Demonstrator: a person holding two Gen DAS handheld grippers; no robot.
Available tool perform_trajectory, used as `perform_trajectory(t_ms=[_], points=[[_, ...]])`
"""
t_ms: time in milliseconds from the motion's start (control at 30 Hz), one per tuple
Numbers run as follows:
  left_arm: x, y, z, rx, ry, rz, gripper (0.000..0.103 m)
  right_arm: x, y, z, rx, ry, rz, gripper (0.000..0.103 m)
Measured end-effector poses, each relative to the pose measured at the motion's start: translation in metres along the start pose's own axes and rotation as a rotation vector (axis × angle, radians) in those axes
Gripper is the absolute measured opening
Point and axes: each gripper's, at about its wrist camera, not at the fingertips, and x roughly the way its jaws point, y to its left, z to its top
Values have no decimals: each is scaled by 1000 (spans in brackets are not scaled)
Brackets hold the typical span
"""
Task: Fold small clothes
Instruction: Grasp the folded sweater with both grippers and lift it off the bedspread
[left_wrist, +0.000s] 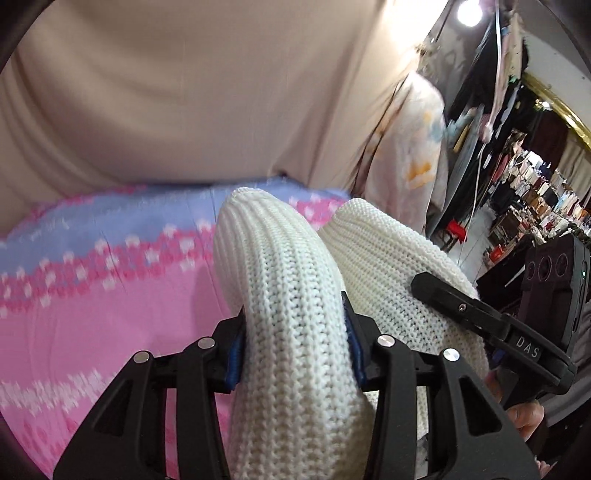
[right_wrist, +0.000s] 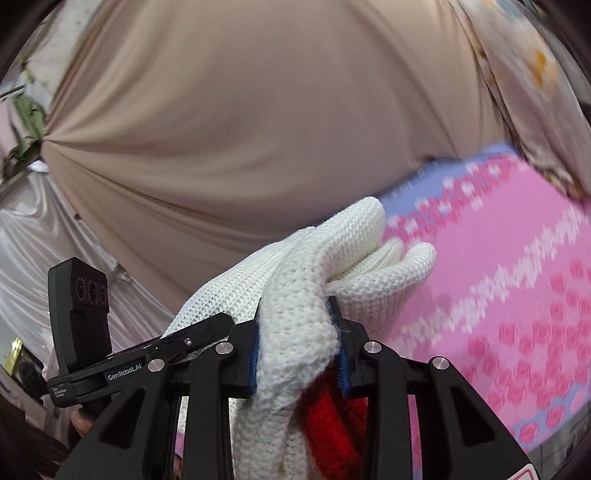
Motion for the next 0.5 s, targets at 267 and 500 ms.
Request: perform_trajectory(t_ms=[267, 500], points=[[-109, 35, 44, 76, -255, 68, 42, -8, 107, 53, -221, -172, 157, 30], [-164, 101, 36, 76, -345, 150, 44, 27, 179, 61, -311, -199, 257, 28]])
